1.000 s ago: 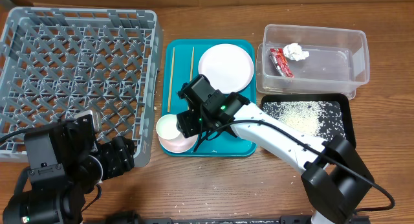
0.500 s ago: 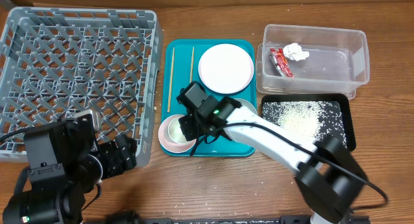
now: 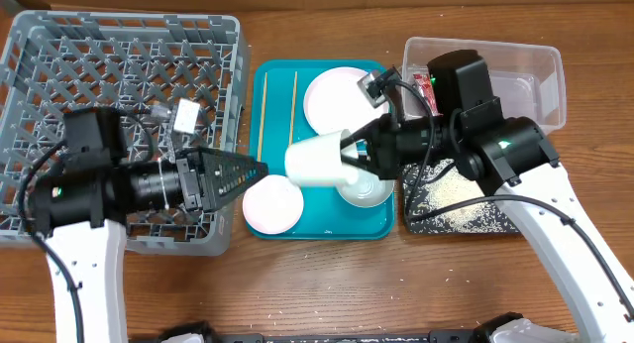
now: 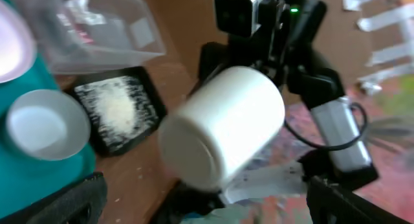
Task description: Sort waste into correct bins and load items into the dishwasher
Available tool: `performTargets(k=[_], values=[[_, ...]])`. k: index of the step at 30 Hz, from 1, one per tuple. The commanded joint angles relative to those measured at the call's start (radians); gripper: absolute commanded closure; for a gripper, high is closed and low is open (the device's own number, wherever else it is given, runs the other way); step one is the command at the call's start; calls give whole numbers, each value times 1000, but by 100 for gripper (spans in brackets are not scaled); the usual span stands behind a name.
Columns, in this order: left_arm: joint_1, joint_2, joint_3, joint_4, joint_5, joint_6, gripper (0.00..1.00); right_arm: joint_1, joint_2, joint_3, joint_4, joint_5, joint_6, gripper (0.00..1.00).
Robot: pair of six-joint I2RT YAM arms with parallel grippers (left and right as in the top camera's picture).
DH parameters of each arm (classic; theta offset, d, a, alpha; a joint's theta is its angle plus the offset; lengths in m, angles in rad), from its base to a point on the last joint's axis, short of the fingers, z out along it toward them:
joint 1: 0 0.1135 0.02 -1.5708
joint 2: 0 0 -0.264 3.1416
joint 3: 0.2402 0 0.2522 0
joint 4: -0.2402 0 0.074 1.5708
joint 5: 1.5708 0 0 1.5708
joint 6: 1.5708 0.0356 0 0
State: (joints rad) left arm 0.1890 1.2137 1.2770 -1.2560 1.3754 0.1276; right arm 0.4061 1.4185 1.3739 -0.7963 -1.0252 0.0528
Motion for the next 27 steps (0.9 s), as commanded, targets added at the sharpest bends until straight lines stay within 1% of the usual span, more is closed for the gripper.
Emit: performTargets(k=[1, 6, 8, 10, 13, 14, 16, 18, 21, 22, 23, 24, 25, 26, 27], values=[[-88, 16, 8, 0, 178, 86, 2, 26, -16, 23, 33, -253, -87, 96], [-185, 16, 8, 0, 140, 86, 8, 72, -16, 23, 74, -263, -83, 96], [-218, 16, 8, 0, 144, 86, 9, 99, -16, 23, 83, -241, -83, 96], [-233, 16, 8, -1, 145, 85, 13, 111, -16, 23, 89, -202, -82, 96], [-257, 16, 8, -9, 143, 85, 23, 111, -16, 23, 93, -156, -79, 96], [-262, 16, 8, -14, 144, 85, 24, 111, -16, 23, 94, -150, -79, 96], [-269, 16, 8, -27, 143, 82, 19, 111, -16, 23, 102, -148, -76, 96], [-270, 16, 8, -40, 142, 82, 21, 111, -16, 23, 120, -138, -55, 96], [-270, 16, 8, -42, 108, 82, 37, 111, -16, 23, 138, -139, -48, 96], [-270, 16, 8, -44, 96, 82, 41, 111, -16, 23, 137, -138, -48, 96], [-269, 16, 8, -49, 88, 82, 42, 111, -16, 23, 136, -138, -47, 96], [-268, 16, 8, -48, 87, 82, 46, 111, -16, 23, 136, -138, -45, 96], [-266, 16, 8, -48, 85, 82, 46, 109, -16, 23, 133, -138, -45, 78], [-259, 15, 8, -49, 41, 78, 55, 103, -17, 23, 128, -132, -45, 57], [-244, 14, 8, -54, -34, 49, 60, 87, -23, 23, 106, -93, -46, 52]])
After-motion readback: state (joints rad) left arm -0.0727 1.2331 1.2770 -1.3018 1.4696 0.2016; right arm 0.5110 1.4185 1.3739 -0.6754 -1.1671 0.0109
